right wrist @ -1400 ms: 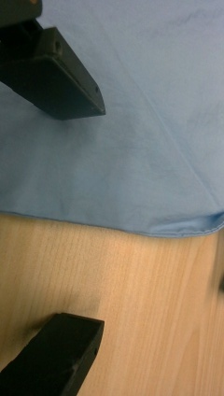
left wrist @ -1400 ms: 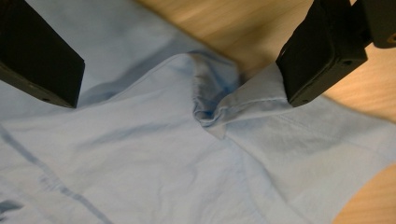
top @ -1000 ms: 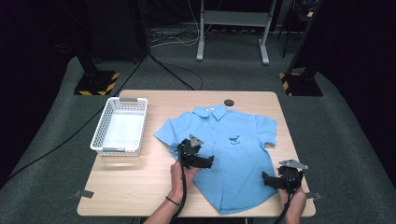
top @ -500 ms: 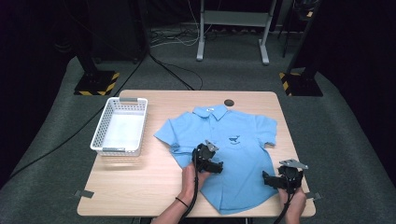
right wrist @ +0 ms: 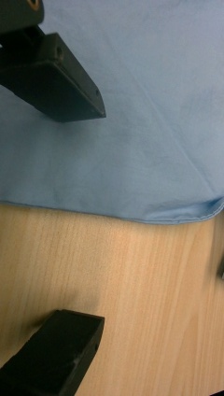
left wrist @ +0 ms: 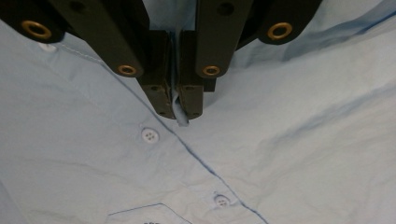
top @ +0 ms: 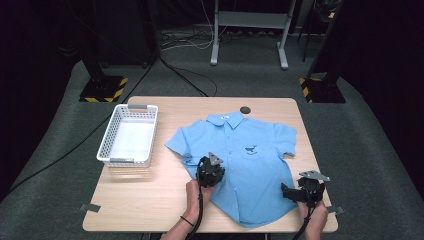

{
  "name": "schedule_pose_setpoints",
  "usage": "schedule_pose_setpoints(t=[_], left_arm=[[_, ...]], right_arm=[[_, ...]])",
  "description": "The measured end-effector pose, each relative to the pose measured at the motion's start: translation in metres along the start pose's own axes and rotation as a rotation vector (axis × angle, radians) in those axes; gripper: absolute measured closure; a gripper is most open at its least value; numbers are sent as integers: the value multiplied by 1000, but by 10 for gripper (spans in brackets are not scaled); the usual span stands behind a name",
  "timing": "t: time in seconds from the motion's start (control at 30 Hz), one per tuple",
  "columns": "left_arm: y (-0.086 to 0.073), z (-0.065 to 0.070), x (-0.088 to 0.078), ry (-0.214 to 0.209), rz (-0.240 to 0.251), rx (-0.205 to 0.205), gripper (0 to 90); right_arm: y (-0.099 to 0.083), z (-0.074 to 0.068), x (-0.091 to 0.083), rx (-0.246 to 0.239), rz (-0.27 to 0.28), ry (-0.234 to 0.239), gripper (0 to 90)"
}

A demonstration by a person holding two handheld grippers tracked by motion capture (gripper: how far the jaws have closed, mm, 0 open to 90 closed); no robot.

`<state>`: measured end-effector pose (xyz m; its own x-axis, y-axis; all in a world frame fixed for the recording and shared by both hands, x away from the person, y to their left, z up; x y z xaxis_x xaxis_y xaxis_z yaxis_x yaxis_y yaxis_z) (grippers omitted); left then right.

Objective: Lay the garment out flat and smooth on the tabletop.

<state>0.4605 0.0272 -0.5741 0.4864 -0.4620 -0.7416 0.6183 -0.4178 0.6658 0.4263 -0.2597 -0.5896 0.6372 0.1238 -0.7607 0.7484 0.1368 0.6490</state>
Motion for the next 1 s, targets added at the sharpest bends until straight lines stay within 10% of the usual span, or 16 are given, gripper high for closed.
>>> schedule_pose_setpoints(t=[0.4, 0.6, 1.0], left_arm=[[-38, -11, -66, -13, 148, -61, 864], [-81, -16, -85, -14, 125, -85, 854], [-147, -48, -135, -16, 99, -194, 501]], right_arm=[[0, 0, 0, 1, 0, -3, 16], [0, 0, 0, -1, 1, -4, 16], [0, -1, 0, -1, -1, 0, 16]])
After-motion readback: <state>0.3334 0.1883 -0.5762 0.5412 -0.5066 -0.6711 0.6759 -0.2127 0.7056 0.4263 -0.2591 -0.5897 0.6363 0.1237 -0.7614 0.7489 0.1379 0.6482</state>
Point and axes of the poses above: each handheld gripper's, and its own axes: x roughly forward along the jaws, y roughly out of its top, z roughly to its right, the point moved 9 cm from there along x, roughly forward along the jaws, and after that the axes turned 6 degrees about -z, right-handed, at the moved point
